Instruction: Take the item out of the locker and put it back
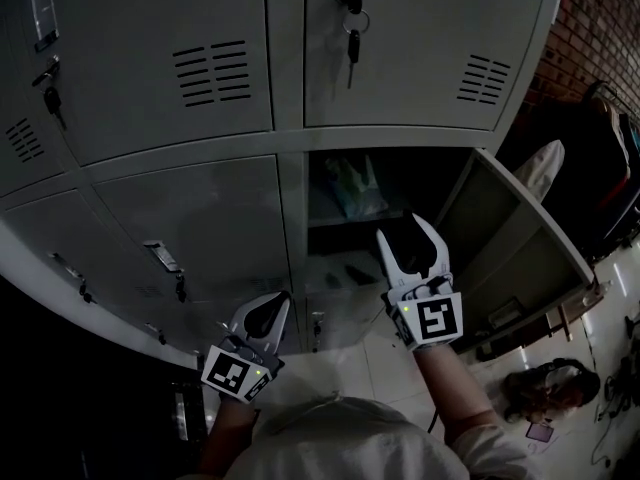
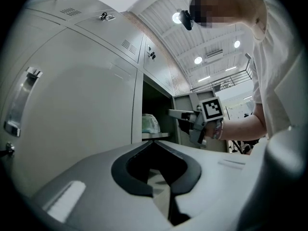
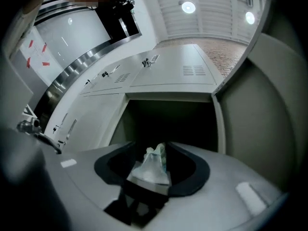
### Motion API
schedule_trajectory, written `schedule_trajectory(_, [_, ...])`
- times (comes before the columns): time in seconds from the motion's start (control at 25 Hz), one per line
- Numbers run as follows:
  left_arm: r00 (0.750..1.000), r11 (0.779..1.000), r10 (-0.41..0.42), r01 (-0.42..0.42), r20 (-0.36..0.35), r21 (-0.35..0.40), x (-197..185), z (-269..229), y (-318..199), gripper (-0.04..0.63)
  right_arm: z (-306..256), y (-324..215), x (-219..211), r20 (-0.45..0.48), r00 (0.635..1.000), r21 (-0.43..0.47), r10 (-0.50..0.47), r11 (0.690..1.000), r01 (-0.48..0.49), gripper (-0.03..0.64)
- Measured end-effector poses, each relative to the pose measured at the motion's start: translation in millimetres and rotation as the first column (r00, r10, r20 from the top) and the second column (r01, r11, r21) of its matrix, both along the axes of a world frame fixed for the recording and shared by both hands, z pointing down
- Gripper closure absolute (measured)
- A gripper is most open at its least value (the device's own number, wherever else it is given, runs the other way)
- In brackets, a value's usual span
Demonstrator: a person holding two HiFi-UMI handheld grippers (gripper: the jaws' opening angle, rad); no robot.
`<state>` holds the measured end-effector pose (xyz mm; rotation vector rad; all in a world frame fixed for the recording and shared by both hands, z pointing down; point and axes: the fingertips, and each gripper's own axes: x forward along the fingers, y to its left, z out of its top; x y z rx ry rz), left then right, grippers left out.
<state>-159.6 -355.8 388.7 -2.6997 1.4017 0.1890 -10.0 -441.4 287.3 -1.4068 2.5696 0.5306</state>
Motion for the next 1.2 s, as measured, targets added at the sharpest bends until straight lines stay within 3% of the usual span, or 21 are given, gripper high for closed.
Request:
schedule_trajectory(0.12, [1.0,1.0,-0.001,0.001,0.002,-0.002,-1,1,5,0.626,29,37,17,-0.007,1.0,-0.04,0.018,0.999,-0.018,0.54])
schedule_trajectory(0.28, [1.0,1.0,-0.004,0.004,-0.008,0.003,0,0,7,0.626,79,63,23,-0.005,1.0,-0.178,0.01,0.984,-0.011,0.613])
schedule_trajectory(0.44, [1.0,1.0,-0.004,0.004,-0.008,0.0,4,3,14,0.626,126,75,16,-0.032,0.999,-0.307,0.002,0.952,-0.012,0.618])
schedule_trajectory(0.56, [1.0,1.0,0.01,-0.01,-0.001,0.001,6,7,23,0.626,142,85,8,-0.04,0.999,-0.353,-0.006,0.935,-0.008,0.618])
schedule_trajectory(1.2, [0.999,0.999,0.039,-0.038,0.029,-0.024,18,29,116,0.626,148,173,7,-0.016,1.0,-0.354,-0.013,0.935,0.006,0.618])
